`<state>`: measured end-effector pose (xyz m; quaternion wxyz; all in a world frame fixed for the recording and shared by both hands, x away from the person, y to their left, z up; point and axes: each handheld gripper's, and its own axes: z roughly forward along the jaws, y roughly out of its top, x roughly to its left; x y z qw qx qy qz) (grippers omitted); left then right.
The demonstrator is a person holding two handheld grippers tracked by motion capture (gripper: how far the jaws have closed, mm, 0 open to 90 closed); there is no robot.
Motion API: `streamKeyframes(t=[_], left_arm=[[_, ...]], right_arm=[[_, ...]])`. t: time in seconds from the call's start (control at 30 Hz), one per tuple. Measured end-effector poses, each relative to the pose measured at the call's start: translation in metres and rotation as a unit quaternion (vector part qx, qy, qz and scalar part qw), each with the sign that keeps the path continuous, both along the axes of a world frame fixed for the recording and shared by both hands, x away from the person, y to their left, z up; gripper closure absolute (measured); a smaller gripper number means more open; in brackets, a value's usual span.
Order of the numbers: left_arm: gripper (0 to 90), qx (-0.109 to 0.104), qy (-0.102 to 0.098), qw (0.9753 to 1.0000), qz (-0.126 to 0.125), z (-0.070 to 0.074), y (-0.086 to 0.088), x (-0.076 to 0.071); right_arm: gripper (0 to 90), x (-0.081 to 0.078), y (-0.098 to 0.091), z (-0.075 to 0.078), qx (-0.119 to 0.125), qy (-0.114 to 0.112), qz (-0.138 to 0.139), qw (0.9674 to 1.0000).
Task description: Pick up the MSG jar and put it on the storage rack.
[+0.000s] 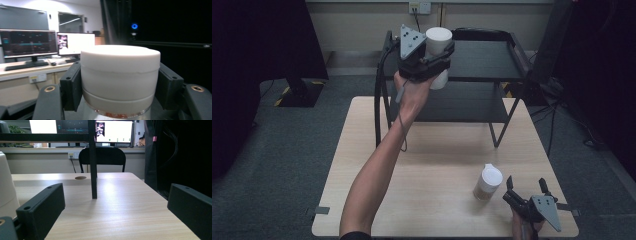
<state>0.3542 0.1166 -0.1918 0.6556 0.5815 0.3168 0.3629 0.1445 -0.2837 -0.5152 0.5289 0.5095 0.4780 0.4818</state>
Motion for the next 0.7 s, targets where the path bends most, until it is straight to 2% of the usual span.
streamKeyframes(t=[0.07,0.2,0.23,0.3,0.4,0.57,0.7], left_arm=[[34.3,0.006,-0.003,0.9999,0.011,0.003,-0.004,0.004],[34.3,-0.010,0.005,0.9997,0.022,0.005,-0.008,0.017],[34.3,-0.007,0.006,0.9996,0.026,0.006,-0.010,0.019],[34.3,-0.001,0.005,0.9993,0.037,0.005,-0.014,0.023],[34.3,-0.009,0.006,0.9991,0.041,0.001,-0.016,0.030],[34.3,-0.012,0.002,0.9985,0.053,-0.003,-0.021,0.036],[34.3,-0.015,0.010,0.9979,0.062,-0.001,-0.025,0.036]], right_arm=[[0.0,0.000,0.000,0.000,0.001,0.001,0.000,1.0000],[0.1,0.000,0.000,0.000,0.001,0.001,-0.001,1.0000],[0.1,0.000,0.000,0.000,0.001,0.001,-0.001,1.0000],[0.1,0.000,0.000,0.000,0.001,0.001,0.000,1.0000],[0.1,0.000,0.000,0.000,0.001,0.001,0.000,1.0000],[0.1,0.001,0.000,0.001,0.001,0.002,0.001,1.0000],[0.1,0.001,0.000,0.001,0.001,0.002,0.000,1.0000]])
